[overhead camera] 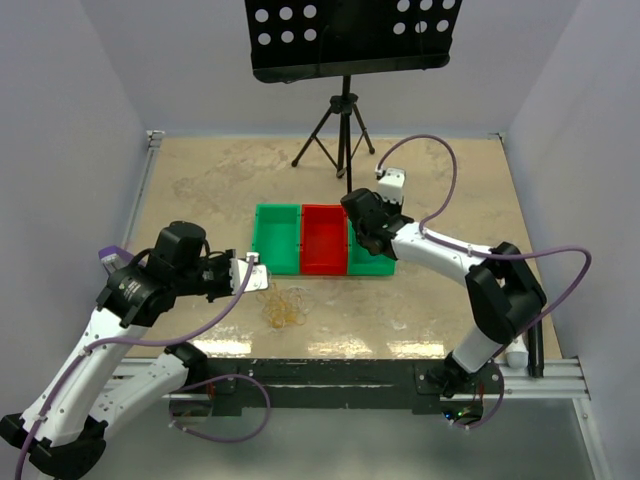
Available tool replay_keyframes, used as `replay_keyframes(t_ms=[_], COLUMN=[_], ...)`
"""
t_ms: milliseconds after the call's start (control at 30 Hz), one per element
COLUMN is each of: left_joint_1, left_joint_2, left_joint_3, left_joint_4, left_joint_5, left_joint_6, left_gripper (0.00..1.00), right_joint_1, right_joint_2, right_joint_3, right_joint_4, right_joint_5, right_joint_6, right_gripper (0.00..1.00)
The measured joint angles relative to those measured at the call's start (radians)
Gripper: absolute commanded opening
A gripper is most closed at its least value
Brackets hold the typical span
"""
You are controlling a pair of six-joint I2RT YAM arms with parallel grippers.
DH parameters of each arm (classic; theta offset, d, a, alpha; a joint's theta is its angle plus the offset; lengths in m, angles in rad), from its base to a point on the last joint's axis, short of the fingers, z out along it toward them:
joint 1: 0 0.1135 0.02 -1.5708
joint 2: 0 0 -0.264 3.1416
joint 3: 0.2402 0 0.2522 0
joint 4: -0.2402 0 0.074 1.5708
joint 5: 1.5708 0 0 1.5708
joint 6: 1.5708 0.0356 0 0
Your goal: Untangle the cables
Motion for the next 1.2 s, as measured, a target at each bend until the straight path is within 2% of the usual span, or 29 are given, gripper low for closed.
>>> replay_keyframes(t_ms=[233, 467, 833, 933, 1200], left_joint_1=[0.0, 0.0, 0.0, 0.0, 0.0], left_joint_2=[0.0, 0.002, 0.01, 0.009, -0.009], left_joint_3=[-0.002, -0.005, -0.008, -0.008, -0.024], left_joint_4=[0.002, 0.003, 0.004, 0.004, 0.005], left_joint_5=[-0.001, -0.001, -0.001, -0.001, 0.002], left_joint_6=[0.0, 0.0, 0.0, 0.0, 0.0], left_gripper=[0.0, 0.0, 0.0, 0.0, 0.0], right_joint_1=[-0.005, 0.057, 0.069, 0.051, -0.026], right_joint_2=[-0.002, 0.038, 0.123, 0.153, 0.095], right_joint_3=[-0.011, -0.012, 0.013, 0.034, -0.03], right_joint_4=[0.064, 0.078, 0.016, -0.002, 0.005], right_joint_5=[0.0, -0.018, -0.202, -0.257, -0.369], right_joint_6=[-0.069, -0.067, 0.061, 0.103, 0.15], right_gripper=[0.0, 0.0, 0.0, 0.17, 0.5])
